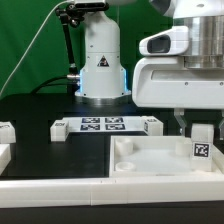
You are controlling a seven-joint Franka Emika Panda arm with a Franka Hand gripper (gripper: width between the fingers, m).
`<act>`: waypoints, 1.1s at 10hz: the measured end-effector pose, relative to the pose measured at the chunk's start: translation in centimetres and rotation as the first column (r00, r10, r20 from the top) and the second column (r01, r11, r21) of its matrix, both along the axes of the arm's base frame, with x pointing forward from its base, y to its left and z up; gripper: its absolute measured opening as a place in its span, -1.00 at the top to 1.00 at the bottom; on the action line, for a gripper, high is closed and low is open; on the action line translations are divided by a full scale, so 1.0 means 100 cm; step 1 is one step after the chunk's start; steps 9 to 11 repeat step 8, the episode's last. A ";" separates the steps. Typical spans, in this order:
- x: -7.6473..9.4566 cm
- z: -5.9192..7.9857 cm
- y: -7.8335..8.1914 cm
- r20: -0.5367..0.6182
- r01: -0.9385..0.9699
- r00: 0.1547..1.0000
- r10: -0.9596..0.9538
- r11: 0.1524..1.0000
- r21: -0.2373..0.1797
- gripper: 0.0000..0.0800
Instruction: Assemble one leg
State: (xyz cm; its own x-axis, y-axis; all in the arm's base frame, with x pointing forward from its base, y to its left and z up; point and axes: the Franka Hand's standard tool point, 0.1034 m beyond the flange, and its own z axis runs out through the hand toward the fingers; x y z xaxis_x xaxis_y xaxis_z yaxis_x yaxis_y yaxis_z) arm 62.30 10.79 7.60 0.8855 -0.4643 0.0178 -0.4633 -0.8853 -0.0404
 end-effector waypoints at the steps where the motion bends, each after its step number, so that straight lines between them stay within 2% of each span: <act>1: -0.001 0.000 -0.003 -0.002 0.088 0.996 -0.088 0.996 -0.003 0.25; 3: -0.002 0.001 -0.014 -0.005 0.252 0.968 -0.252 0.967 -0.025 0.23; 4: -0.002 0.000 -0.015 -0.006 0.278 0.961 -0.278 0.960 -0.026 -0.01; 5: -0.002 0.000 -0.014 -0.006 0.280 0.960 -0.280 0.960 -0.026 -0.01; 6: -0.002 0.000 -0.015 -0.006 0.276 0.961 -0.276 0.961 -0.026 -0.47; 7: -0.002 0.000 -0.015 -0.006 0.276 0.961 -0.276 0.961 -0.026 -0.47; 8: -0.002 0.000 -0.015 -0.006 0.276 0.961 -0.276 0.961 -0.026 -0.59; 11: -0.002 0.000 -0.015 -0.006 0.276 0.961 -0.276 0.961 -0.026 -0.59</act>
Offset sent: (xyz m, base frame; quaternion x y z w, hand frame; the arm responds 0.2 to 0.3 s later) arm 0.0000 0.0000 0.0000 0.0000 0.0000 0.1593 0.9872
